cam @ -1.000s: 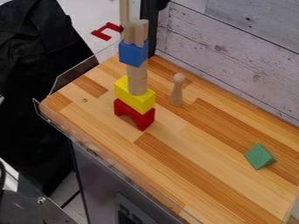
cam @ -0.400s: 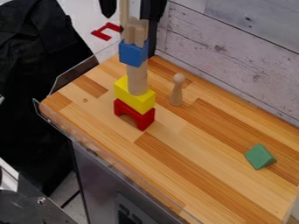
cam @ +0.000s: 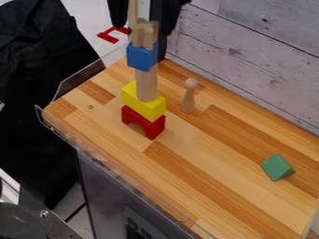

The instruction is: Remove the objet in the bleu cube

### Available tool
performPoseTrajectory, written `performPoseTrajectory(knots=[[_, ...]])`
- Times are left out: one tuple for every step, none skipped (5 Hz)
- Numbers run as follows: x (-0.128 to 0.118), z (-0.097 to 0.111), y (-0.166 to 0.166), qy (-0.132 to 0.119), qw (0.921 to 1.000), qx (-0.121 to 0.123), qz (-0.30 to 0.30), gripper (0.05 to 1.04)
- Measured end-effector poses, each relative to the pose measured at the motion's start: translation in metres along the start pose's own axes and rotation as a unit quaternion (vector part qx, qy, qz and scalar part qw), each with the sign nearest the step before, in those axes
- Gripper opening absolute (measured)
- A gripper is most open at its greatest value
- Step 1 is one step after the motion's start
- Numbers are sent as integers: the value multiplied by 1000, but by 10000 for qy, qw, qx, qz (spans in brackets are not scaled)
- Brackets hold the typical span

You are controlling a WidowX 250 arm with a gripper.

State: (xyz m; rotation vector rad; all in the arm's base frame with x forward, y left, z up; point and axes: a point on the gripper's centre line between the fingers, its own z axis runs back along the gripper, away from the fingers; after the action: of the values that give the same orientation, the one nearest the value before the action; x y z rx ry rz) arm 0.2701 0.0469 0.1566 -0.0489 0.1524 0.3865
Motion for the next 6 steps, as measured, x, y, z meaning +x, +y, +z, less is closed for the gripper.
performPoseTrajectory(knots=[[1, -2, 0, 18, 10000, -13, 41, 658], [1, -2, 1, 35, 10000, 21, 70, 434], [2, -1, 2, 71, 9999, 76, 99, 430], [4, 9, -4, -49, 9997, 227, 8, 430], [6, 14, -22, -23, 9990, 374, -260, 430], [3, 22, -37, -73, 9981, 469, -383, 430]])
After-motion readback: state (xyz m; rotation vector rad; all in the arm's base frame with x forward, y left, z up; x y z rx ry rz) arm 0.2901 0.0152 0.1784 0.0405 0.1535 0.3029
